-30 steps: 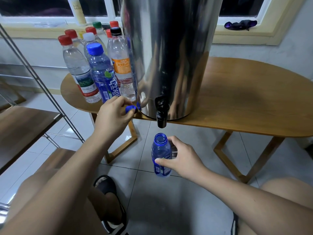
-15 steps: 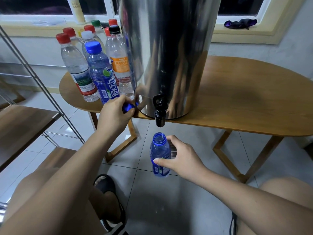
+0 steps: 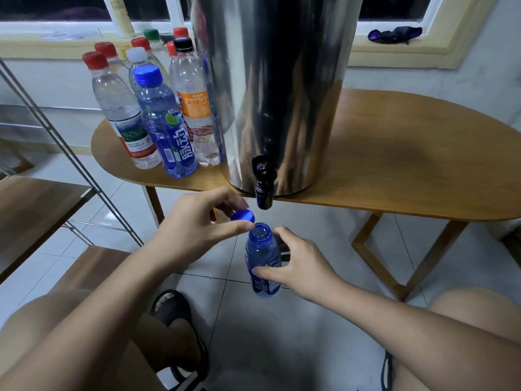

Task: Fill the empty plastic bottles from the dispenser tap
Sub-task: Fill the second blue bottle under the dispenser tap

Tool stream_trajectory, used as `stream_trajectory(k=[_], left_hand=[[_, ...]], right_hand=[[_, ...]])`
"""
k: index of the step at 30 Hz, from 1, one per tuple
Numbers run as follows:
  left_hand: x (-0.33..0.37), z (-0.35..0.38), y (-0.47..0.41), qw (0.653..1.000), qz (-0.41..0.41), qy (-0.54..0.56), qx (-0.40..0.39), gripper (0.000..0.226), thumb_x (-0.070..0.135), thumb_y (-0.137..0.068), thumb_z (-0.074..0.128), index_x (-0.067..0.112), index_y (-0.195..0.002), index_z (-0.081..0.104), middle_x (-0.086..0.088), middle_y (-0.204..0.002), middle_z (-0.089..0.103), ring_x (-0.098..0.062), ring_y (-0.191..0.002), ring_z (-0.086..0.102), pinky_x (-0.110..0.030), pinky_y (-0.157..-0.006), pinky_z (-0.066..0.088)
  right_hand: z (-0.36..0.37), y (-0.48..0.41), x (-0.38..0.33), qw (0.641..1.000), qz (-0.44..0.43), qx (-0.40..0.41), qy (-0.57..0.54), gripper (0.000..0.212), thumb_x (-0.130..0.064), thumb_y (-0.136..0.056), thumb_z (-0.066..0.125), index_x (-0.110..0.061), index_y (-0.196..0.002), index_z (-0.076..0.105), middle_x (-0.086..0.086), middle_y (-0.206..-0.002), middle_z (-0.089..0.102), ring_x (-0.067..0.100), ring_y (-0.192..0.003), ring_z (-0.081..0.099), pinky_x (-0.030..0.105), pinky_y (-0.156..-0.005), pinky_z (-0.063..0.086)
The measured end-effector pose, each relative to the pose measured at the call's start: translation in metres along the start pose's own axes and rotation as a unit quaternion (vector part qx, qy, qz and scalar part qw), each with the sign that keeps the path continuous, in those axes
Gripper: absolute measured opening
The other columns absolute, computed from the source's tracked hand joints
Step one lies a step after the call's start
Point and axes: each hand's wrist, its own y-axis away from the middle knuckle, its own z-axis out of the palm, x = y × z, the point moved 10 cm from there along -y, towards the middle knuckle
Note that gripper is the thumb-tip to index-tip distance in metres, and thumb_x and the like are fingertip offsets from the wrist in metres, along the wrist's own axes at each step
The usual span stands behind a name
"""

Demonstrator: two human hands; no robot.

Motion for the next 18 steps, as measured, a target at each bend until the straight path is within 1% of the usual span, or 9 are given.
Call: stream_trajectory(k=[2,6,10,13,15,18], left_hand=[[0.002,0.009,0.000,1.000,0.012,-0.004,-0.015,0.033,0.052,-0.082,0.088,0.030,-0.104,0.077,0.017,-0.097,0.077,-0.010,-0.094,0.073,-0.013,-0.071,0.046],[0.006,0.021,-0.002,0.999,0.027,-0.019,-0.038,0.035,0.047,-0.082,0.091,0.028,-0.108,0.077,0.019,-0.099,0.076,-0.002,-0.096,0.070,-0.010,-0.074,0.045],[0.007,0.027,-0.002,0.997,0.030,-0.047,-0.053,0.039,0.046,-0.082,0.092,0.028,-0.113,0.077,0.021,-0.101,0.074,0.001,-0.098,0.068,-0.007,-0.076,0.045],[0.009,0.029,-0.002,0.997,0.034,-0.046,-0.058,0.039,0.050,-0.079,0.091,0.027,-0.108,0.079,0.022,-0.097,0.073,-0.001,-0.094,0.068,-0.008,-0.073,0.045],[0.010,0.033,-0.001,0.996,0.038,-0.047,-0.067,0.039,0.054,-0.076,0.090,0.029,-0.104,0.079,0.021,-0.093,0.070,-0.005,-0.090,0.068,-0.011,-0.071,0.047],[0.012,0.036,-0.002,0.992,0.035,-0.096,-0.068,0.039,0.061,-0.076,0.087,0.031,-0.098,0.074,0.018,-0.089,0.064,-0.007,-0.081,0.065,-0.017,-0.068,0.050]], right_hand=[[0.002,0.000,0.000,1.000,0.001,0.001,0.000,0.062,-0.051,-0.074,0.095,-0.042,-0.124,0.060,-0.020,-0.113,0.075,0.000,-0.102,0.072,0.033,-0.089,0.064],[0.008,0.000,-0.001,1.000,-0.001,-0.005,0.000,0.060,-0.051,-0.074,0.094,-0.044,-0.123,0.059,-0.021,-0.113,0.075,0.004,-0.103,0.072,0.039,-0.090,0.064],[0.010,0.001,-0.002,1.000,-0.003,-0.011,0.006,0.061,-0.051,-0.074,0.094,-0.045,-0.124,0.058,-0.021,-0.115,0.074,0.004,-0.106,0.071,0.038,-0.091,0.063],[0.010,0.001,-0.002,1.000,-0.002,-0.007,0.009,0.061,-0.051,-0.073,0.094,-0.044,-0.122,0.059,-0.019,-0.114,0.074,0.005,-0.105,0.071,0.038,-0.090,0.063],[0.009,0.001,-0.001,1.000,-0.002,-0.008,0.013,0.061,-0.053,-0.072,0.093,-0.044,-0.121,0.058,-0.019,-0.113,0.074,0.006,-0.103,0.071,0.038,-0.089,0.063],[0.009,0.001,-0.001,1.000,-0.003,-0.011,0.012,0.061,-0.054,-0.072,0.092,-0.043,-0.122,0.059,-0.019,-0.113,0.074,0.006,-0.103,0.072,0.040,-0.088,0.064]])
